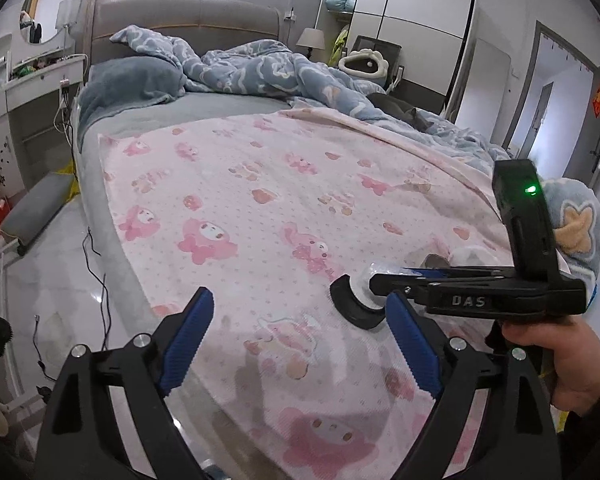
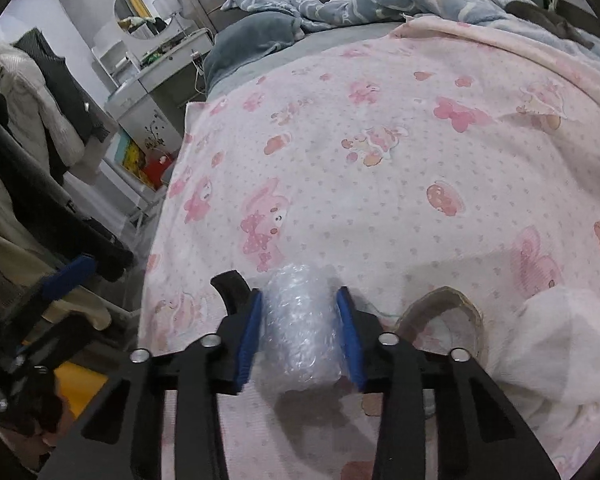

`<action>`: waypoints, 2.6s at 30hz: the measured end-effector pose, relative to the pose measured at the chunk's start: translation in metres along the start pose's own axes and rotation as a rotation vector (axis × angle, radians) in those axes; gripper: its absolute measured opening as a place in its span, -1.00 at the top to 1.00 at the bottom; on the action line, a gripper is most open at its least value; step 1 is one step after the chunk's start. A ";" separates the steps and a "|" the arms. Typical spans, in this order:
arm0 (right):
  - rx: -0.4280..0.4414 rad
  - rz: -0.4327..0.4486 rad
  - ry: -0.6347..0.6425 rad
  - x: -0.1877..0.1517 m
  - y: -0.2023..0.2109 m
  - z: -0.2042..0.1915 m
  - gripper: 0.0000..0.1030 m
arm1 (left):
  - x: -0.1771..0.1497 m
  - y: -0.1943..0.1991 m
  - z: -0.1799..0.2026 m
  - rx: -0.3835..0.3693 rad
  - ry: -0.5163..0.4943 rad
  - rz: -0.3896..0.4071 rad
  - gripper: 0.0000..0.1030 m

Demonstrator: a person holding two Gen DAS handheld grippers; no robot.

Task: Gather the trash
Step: 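Grasp the bubble wrap with the right tool while the left tool grasps the black clip, then carry the black clip and bubble wrap over the green trash bin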

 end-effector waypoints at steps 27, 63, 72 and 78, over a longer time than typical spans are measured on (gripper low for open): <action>0.048 0.095 0.004 0.022 0.063 0.048 0.29 | -0.003 -0.079 0.044 -0.056 -0.040 -0.083 -0.34; 0.070 0.094 0.053 -0.016 0.094 0.023 0.29 | -0.023 -0.033 0.062 0.017 0.006 -0.129 0.36; 0.081 0.102 0.074 -0.033 0.099 0.000 0.29 | -0.033 -0.002 0.065 -0.004 0.013 -0.131 0.56; 0.080 0.101 0.075 -0.040 0.096 -0.004 0.29 | -0.030 0.007 0.059 0.041 -0.004 -0.098 -0.10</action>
Point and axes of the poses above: each gripper's, at about its wrist camera, not at the fingertips, and y roughly against the way its jaws point, z to its right, x to its top, the point moved 9 cm from there along -y, roughly the way its jaws point, and after that the axes turned 13 degrees about -y, right-handed, at the moved point
